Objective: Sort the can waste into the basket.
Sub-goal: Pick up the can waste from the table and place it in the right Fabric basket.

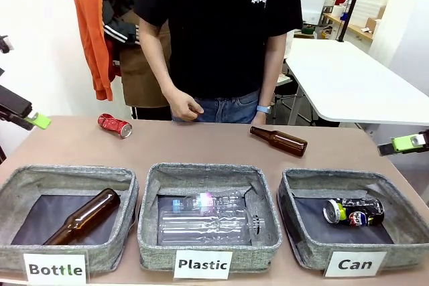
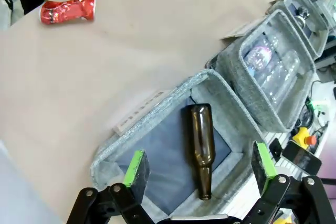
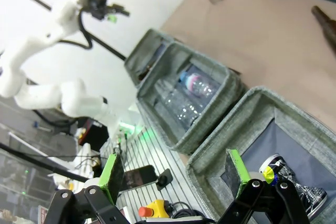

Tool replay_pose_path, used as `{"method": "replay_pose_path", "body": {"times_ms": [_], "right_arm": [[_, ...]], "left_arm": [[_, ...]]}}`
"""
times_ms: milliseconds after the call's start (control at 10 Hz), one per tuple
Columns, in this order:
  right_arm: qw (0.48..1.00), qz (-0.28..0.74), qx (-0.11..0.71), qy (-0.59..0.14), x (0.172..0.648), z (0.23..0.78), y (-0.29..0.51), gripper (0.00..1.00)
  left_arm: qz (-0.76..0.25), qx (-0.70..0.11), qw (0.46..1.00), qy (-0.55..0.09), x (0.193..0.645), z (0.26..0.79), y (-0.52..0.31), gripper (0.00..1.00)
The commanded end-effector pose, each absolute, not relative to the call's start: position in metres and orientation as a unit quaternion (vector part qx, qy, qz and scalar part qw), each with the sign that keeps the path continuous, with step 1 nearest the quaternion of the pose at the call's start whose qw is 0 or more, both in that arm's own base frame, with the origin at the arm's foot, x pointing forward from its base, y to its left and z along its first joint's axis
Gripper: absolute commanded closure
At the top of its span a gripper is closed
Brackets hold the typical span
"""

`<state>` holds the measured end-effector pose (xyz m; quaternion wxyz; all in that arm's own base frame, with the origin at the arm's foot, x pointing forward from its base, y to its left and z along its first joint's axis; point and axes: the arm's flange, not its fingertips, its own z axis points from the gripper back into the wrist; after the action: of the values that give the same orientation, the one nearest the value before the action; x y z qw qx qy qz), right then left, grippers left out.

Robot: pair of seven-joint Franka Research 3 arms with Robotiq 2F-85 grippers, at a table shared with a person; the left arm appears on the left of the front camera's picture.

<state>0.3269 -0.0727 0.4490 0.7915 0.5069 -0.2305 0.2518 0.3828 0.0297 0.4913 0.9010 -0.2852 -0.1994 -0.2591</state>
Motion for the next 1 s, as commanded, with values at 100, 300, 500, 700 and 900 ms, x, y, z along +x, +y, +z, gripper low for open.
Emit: {"method": "replay_pose_path", "body": {"times_ms": [100, 300, 500, 700, 900], "right_arm": [[0.788, 0.261, 0.506, -0.232, 0.326, 0.45, -0.074, 0.0], [0.788, 0.261, 0.506, -0.232, 0.326, 0.45, -0.074, 0.0], [0.788, 0.261, 0.506, -0.232, 0.326, 0.45, -0.074, 0.0], [0.788, 0.261, 0.506, -0.232, 0.326, 0.45, -0.074, 0.0], [0.788, 0.261, 0.506, -0.232, 0.326, 0.45, -0.074, 0.0]], "left_arm": [[-0.088, -0.256, 0.937, -0.221, 0.439, 0.516, 0.024, 0.0], [0.005, -0.184, 0.958, -0.218, 0.507, 0.534, 0.004, 0.0], [-0.039, -0.137, 0.974, -0.177, 0.556, 0.528, -0.018, 0.0], [-0.045, -0.082, 0.981, -0.167, 0.592, 0.506, -0.033, 0.0], [-0.078, -0.063, 0.985, -0.141, 0.618, 0.475, -0.048, 0.0]]}}
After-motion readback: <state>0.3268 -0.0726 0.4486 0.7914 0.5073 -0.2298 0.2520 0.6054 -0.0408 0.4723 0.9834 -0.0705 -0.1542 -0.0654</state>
